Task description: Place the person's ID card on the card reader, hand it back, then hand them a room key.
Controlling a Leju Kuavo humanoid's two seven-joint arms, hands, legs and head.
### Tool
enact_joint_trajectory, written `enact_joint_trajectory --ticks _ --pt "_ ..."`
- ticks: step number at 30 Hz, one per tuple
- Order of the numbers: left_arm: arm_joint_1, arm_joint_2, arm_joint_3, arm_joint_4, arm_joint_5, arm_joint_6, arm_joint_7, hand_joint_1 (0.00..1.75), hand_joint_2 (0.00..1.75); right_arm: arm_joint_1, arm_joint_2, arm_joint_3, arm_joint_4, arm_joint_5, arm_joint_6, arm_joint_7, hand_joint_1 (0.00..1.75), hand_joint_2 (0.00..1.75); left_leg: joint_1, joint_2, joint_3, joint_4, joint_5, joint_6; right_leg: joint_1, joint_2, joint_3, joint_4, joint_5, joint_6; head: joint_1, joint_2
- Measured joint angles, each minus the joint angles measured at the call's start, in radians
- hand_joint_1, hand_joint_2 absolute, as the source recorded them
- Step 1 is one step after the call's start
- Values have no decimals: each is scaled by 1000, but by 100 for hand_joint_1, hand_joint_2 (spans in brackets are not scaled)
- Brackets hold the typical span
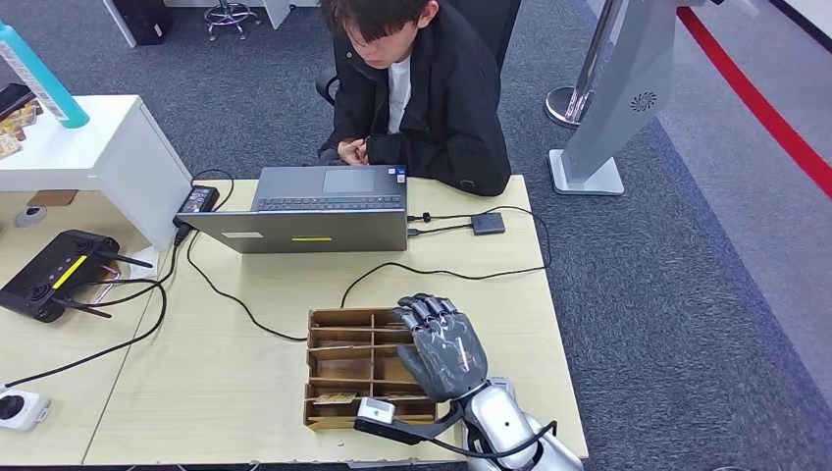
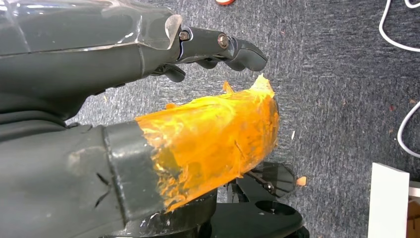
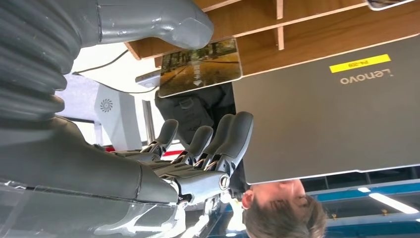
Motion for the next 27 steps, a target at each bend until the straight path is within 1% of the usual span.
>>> enact_joint_trajectory --ticks 4,8,13,17,21,27 --pt "0 0 0 0 0 0 0 0 0 3 -2 -3 -3 2 0 0 68 175 0 0 0 0 0 0 0 0 0 0 0 0 0 0" --pt "0 0 0 0 0 0 0 0 0 7 -4 -9 -4 4 0 1 75 175 0 0 0 0 0 0 0 0 0 0 0 0 0 0" --pt "0 0 0 0 0 0 0 0 0 8 -5 -20 -4 5 0 3 79 175 0 0 0 0 0 0 0 0 0 0 0 0 0 0" --pt "0 0 0 0 0 0 -1 0 0 9 -5 -27 -5 5 0 3 75 175 0 0 0 0 0 0 0 0 0 0 0 0 0 0" --pt "0 0 0 0 0 0 -2 0 0 9 -5 -30 -5 5 0 3 85 175 0 0 0 0 0 0 0 0 0 0 0 0 0 0" --pt "0 0 0 0 0 0 -3 0 0 11 -5 -31 -5 5 0 3 84 175 0 0 0 0 0 0 0 0 0 0 0 0 0 0"
